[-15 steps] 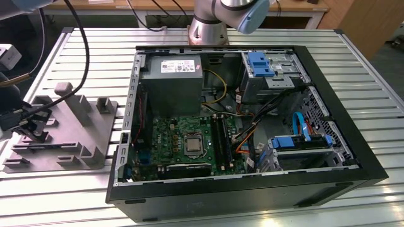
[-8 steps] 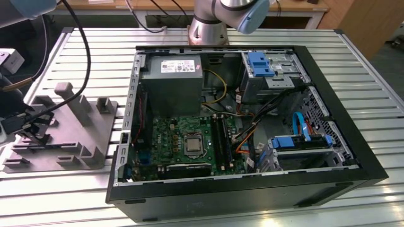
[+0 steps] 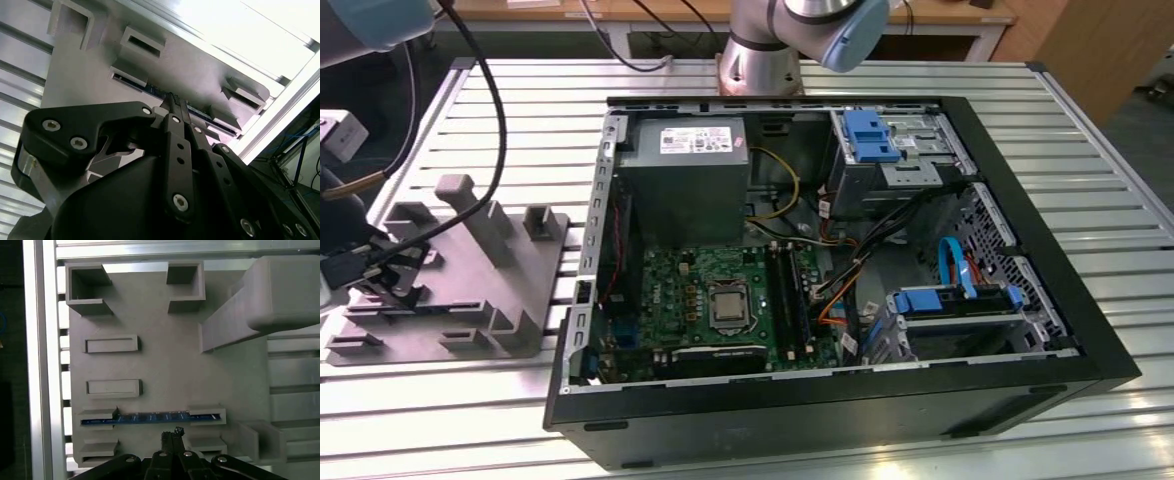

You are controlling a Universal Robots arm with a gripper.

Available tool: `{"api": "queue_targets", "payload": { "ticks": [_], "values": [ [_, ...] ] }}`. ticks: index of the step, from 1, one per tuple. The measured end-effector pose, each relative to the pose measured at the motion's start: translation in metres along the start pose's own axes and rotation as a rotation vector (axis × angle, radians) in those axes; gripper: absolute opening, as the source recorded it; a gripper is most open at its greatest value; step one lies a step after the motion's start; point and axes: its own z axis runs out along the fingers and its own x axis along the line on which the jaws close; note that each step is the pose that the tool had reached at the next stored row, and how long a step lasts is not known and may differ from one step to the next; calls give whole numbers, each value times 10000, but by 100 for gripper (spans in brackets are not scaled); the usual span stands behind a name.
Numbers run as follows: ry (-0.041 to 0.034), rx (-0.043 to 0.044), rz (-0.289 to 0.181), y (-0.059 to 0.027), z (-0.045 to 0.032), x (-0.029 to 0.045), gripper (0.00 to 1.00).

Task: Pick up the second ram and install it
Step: 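Reach for the second ram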

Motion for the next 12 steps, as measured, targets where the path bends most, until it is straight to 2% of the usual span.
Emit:
{"api": "queue_targets", "payload": {
  "ticks": [8, 12],
  "values": [
    [0, 0, -1, 11, 17, 24, 11],
    [1, 0, 0, 13, -54, 23, 11]
  ]
}}
